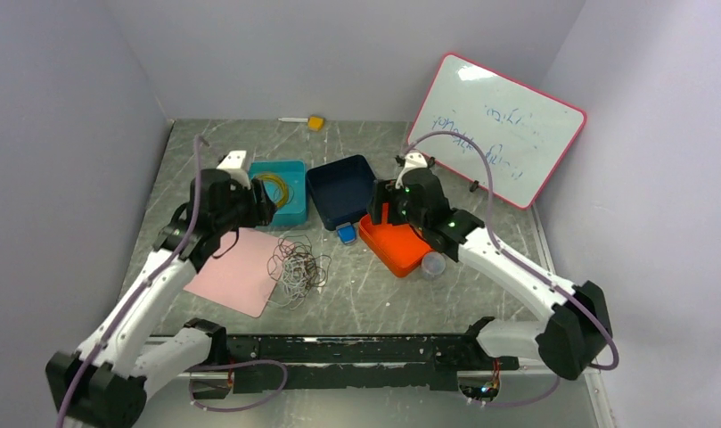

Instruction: Untangle the cables

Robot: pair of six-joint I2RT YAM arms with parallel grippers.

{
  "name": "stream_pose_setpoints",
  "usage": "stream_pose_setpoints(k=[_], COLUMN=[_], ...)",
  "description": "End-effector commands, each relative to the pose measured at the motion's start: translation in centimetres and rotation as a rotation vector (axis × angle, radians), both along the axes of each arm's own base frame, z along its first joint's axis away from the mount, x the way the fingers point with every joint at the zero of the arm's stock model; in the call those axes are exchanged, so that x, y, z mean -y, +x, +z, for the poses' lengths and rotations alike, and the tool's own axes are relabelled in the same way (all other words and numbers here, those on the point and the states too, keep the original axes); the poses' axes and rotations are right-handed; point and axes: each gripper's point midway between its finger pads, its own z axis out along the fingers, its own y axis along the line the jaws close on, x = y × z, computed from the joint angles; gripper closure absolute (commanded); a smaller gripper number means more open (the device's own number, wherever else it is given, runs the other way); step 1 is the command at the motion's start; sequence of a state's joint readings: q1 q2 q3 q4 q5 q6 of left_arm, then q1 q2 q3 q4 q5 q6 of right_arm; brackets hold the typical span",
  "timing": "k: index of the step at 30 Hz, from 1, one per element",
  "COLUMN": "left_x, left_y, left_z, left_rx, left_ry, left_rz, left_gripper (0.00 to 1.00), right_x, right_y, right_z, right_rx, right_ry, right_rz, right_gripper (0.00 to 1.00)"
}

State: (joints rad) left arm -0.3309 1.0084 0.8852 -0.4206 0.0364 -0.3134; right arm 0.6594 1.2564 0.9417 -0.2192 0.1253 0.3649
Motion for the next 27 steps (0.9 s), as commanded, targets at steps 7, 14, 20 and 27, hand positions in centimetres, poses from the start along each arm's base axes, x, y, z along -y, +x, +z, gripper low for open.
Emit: stream_pose_setpoints(k=[7,14,20,27], left_x=[-2.8,-2.9,-2.8,-2.4], left_y=[-3.7,-3.6,-3.6,-3.6], left_z=[0.9,0.9,0.9,0.9], left_rx=[0.049,0.08,0.085,0.092], left_ry=[-0.035,-0.003,-0.007,-0.015], left_rz=[0.123,0.092,0.088,0.063], left_gripper=[0.31,0.28,0.27,0.27], right_x=[3.9,1.5,-1.4,-4.6], right_y=[-3.1,-5.6,-9.1,-12.2], right_z=[-0.2,-1.3,-2.7,-4.6], right_rx=[-0.054,-0.161,-0.234,-0.285], right_ry=[-0.016,0.191,0.281,0.266], right_rz=[-0.108,-0.076,-0.046,-0.036], right_gripper=[0.12,0.08,0.12,0.13])
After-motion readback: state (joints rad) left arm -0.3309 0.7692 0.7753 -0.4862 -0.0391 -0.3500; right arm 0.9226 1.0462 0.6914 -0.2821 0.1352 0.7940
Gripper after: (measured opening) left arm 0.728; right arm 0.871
